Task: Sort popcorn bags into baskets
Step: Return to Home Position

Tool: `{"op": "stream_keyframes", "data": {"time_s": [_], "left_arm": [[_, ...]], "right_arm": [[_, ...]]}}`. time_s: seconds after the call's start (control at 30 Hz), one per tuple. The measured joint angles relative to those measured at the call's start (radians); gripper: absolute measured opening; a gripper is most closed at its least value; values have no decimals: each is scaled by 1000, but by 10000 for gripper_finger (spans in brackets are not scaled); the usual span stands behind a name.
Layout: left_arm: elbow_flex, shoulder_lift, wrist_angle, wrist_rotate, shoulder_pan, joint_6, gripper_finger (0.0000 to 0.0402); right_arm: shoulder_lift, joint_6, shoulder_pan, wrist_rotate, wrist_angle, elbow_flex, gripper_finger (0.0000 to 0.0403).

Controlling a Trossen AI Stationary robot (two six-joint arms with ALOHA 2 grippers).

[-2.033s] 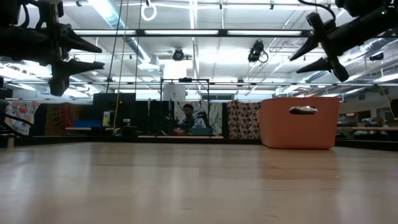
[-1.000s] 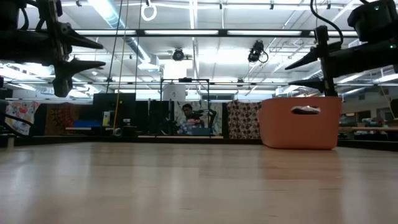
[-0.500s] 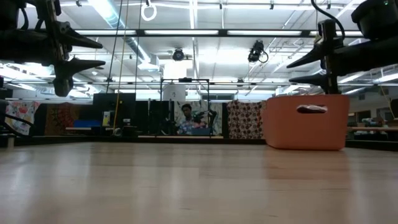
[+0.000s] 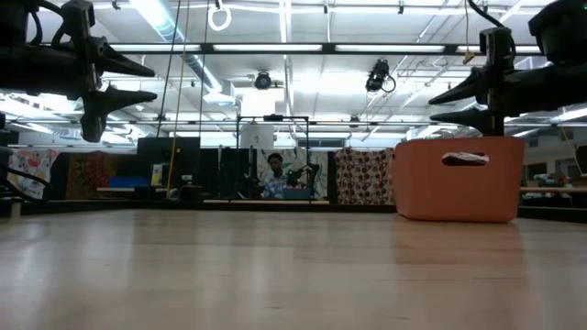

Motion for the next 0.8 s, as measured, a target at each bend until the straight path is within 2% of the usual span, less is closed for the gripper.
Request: {"op": "stream_keyframes", "data": {"time_s": [0.23,0.4,0.53,0.6,0.63,0.73,0.8], "left_arm": [[0,0,-1,13,0,73,160],[0,0,-1,13,0,401,160],[0,0,26,12,0,556,160],[0,0,29,12,0,579,160],[0,0,29,12,0,580,160],[0,0,34,12,0,580,160],[0,0,35,12,0,580,160]], "right_arm": [[2,-6,23,1,43,-24,86],[2,-9,23,22,42,-24,83],[2,-104,23,45,36,-24,83],[3,-247,23,25,27,-25,83],[3,-378,23,9,7,-25,83],[5,-920,23,-27,-89,-25,83],[5,-1193,23,-30,-111,-24,83]]}}
